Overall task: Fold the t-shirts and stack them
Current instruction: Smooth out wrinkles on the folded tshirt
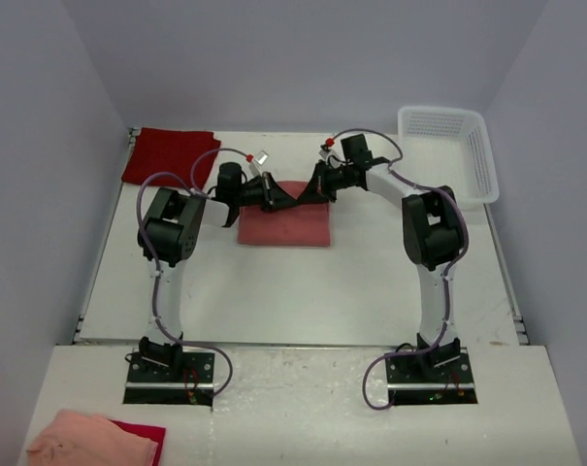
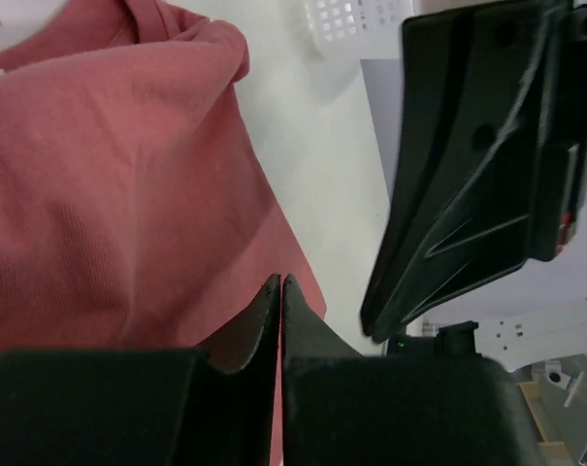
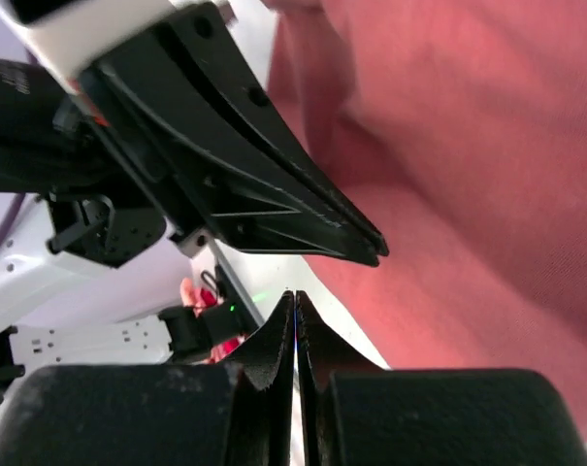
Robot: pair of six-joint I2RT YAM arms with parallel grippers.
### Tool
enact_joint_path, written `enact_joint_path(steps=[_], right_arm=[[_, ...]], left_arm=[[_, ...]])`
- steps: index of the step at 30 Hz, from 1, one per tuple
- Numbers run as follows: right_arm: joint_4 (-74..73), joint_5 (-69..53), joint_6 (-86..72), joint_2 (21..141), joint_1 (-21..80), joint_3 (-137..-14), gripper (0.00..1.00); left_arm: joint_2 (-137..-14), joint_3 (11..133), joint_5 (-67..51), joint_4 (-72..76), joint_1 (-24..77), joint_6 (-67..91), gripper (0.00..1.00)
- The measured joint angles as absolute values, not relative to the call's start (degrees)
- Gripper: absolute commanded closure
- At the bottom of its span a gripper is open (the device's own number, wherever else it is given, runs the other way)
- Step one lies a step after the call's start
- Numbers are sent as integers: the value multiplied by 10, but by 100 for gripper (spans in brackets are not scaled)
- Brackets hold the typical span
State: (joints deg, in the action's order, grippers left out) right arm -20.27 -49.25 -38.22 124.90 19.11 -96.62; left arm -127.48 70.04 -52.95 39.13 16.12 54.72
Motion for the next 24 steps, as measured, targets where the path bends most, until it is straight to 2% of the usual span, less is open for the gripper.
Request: enact_joint_path(steps=[7, 24], right_arm=[[-229, -499, -375, 1279, 208, -959, 100], [-201, -411, -387, 1274, 270, -857, 100]], left_arm=[[-1316, 767, -559, 402, 161, 555, 100], [-1453, 894, -582, 427, 141, 589, 100]])
